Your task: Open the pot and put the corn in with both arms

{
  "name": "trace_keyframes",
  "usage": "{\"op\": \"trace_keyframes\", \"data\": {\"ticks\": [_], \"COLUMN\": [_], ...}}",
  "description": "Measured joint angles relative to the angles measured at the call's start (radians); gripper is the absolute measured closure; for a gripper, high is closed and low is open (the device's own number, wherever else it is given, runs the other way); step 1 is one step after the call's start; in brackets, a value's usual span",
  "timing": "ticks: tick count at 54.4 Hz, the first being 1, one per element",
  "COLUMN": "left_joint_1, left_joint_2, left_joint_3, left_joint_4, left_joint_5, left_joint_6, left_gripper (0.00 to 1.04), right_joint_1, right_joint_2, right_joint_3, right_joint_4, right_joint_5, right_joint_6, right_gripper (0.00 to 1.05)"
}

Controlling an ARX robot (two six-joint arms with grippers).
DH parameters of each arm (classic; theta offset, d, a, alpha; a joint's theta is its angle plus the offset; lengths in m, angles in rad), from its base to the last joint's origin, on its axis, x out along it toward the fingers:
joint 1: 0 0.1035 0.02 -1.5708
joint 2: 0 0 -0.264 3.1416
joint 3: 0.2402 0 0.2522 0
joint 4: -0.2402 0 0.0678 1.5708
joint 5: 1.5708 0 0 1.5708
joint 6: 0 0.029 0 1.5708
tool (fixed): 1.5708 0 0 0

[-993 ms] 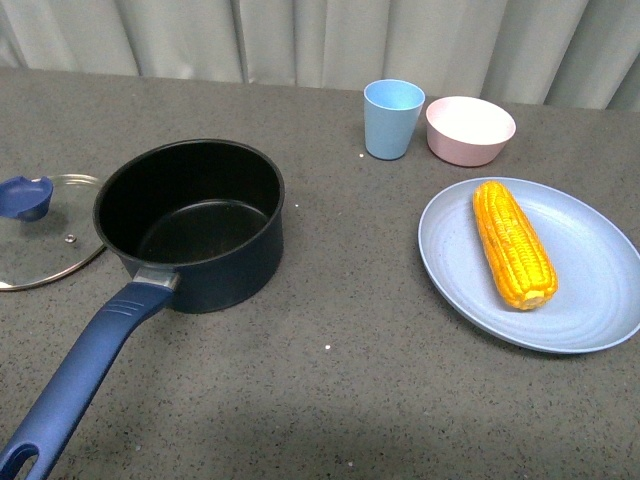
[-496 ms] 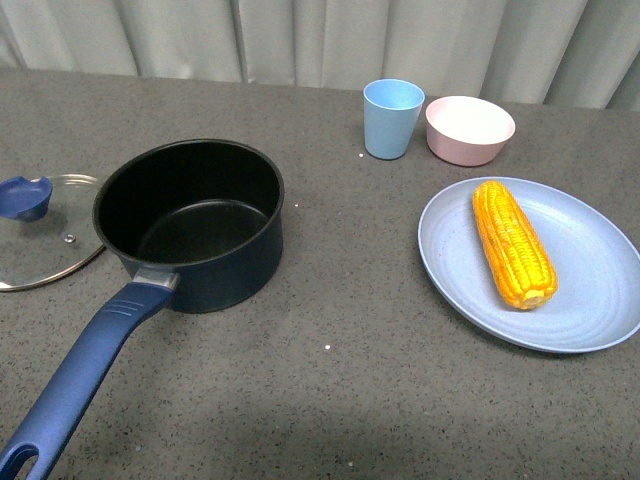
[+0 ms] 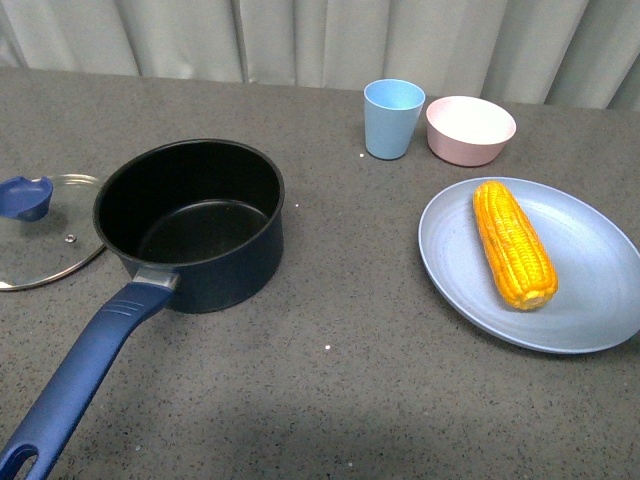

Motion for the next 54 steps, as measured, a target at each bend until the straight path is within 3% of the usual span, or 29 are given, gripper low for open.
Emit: {"op": "trace_keyframes", "data": {"ticks": [28,54], "left_joint_1": [0.0,0.0], "left_joint_2": [0.0,0.0], "left_joint_3": [0.0,0.0], "left_joint_4": [0.0,0.0], "left_joint_5": [0.0,0.0], "left_joint_6": [0.0,0.0], "left_gripper": [0.06,0.06], "right_joint_1": [0.091,0.127], "right_joint_2": [0.51,0.69], "right_joint_3": [0.471,0.608], "right_joint_4": [-0.251,-0.365], "right_joint_5": [-0.081,-0.073], "right_joint_6": [0.134,0.19], "right_gripper": [0.09,0.09]}}
